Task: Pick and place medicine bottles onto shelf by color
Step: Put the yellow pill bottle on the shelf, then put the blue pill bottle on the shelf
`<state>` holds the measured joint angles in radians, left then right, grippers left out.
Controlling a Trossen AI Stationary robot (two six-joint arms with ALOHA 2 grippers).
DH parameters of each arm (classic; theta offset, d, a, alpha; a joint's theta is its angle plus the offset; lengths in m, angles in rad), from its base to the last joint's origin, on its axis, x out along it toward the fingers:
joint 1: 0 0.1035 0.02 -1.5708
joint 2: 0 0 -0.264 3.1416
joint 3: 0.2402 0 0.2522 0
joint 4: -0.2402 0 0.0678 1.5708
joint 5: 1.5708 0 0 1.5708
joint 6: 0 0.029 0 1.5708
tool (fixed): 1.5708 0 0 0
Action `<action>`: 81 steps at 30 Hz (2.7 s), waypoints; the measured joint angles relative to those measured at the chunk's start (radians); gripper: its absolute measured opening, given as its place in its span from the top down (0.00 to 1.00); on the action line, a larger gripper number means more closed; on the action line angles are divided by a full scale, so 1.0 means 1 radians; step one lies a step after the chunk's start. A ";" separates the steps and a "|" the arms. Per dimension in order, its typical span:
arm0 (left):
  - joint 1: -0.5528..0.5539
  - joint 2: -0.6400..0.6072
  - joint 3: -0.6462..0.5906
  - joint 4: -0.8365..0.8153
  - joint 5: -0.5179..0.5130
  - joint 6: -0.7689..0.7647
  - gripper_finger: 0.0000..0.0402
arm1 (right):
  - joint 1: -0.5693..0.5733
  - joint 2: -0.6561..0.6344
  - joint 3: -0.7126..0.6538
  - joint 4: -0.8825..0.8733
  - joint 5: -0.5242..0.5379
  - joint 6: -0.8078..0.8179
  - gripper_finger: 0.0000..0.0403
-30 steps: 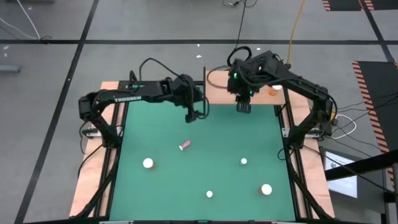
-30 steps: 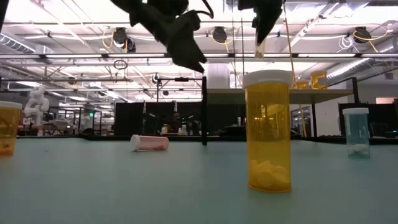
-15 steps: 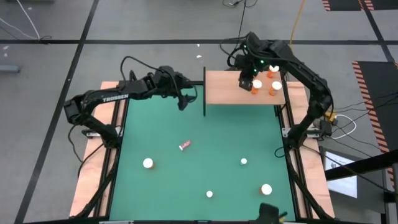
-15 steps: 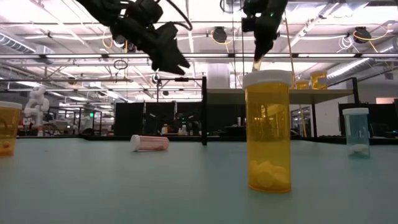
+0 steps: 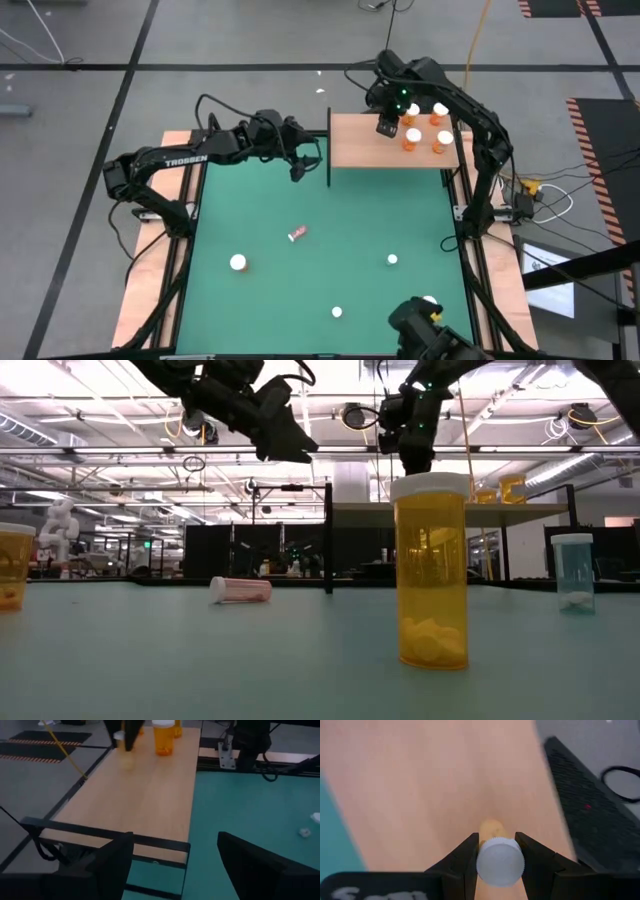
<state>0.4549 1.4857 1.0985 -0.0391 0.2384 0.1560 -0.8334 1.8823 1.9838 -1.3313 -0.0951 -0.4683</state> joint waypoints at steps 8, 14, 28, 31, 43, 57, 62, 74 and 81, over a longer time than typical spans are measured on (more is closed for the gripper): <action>0.000 0.000 0.000 0.012 0.000 0.006 0.29 | -0.053 0.026 0.074 -0.004 0.043 -0.019 0.72; 0.000 0.000 0.000 0.014 0.000 0.006 0.29 | -0.072 0.026 0.074 -0.016 0.042 -0.014 0.72; -0.001 0.000 0.000 0.015 0.000 -0.002 0.29 | -0.061 0.027 0.013 0.003 0.042 0.018 0.72; -0.001 0.000 0.000 0.015 0.000 -0.004 0.29 | -0.062 0.026 0.013 0.004 0.042 0.018 0.72; -0.001 0.000 0.000 0.021 0.000 -0.003 0.29 | -0.061 0.026 0.013 0.030 0.042 0.015 0.50; -0.011 0.000 0.000 0.015 -0.001 -0.008 0.29 | 0.054 -0.123 0.013 0.043 0.179 0.066 0.39; -0.040 0.000 0.000 0.005 -0.001 -0.008 0.29 | 0.136 -0.235 0.013 0.059 0.179 0.126 0.40; -0.148 0.001 0.001 -0.038 -0.002 -0.013 0.29 | 0.395 -0.430 0.013 0.054 0.306 0.328 0.40; -0.218 0.000 0.001 -0.041 -0.003 -0.027 0.29 | 0.600 -0.451 0.013 -0.002 0.306 0.483 0.40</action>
<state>0.2370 1.4853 1.0992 -0.0806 0.2354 0.1294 -0.2330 1.4315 1.9968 -1.3329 0.2110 0.0145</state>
